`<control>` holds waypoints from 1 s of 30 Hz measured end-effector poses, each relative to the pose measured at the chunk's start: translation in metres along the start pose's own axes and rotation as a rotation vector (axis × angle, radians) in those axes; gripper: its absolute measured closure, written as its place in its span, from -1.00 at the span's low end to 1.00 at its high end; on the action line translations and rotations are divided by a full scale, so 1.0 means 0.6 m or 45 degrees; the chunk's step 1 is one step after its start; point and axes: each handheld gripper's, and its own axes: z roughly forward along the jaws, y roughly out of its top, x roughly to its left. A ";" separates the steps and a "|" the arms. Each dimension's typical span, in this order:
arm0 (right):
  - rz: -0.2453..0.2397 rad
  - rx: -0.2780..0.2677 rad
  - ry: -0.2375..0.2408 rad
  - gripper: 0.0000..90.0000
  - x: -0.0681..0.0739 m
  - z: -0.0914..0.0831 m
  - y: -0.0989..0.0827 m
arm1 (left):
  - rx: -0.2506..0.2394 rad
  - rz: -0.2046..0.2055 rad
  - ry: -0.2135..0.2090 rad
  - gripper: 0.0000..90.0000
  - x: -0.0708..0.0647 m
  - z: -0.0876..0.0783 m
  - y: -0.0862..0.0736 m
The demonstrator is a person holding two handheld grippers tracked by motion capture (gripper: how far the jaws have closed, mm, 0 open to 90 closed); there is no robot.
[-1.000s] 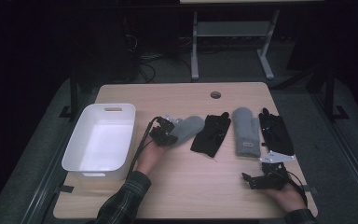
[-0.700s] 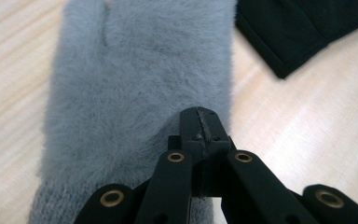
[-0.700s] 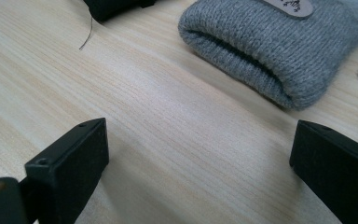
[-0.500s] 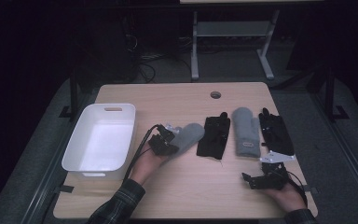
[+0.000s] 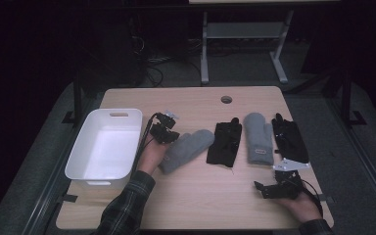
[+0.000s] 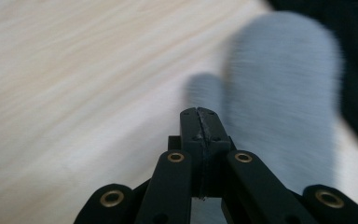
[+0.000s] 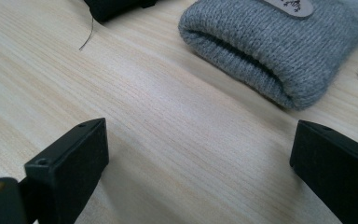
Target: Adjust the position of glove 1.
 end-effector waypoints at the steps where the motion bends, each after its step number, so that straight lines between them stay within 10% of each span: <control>1: 0.000 0.000 0.000 -0.91 0.000 0.000 0.000 | 0.000 0.000 0.000 0.99 0.000 0.000 0.000; 11: -0.002 0.002 0.001 -0.91 0.000 0.000 0.000 | 0.133 0.017 -0.020 0.99 -0.018 0.020 -0.017; 30: -0.015 0.005 0.010 -0.93 0.001 0.000 0.000 | 0.123 0.253 -0.349 0.99 -0.093 -0.041 -0.110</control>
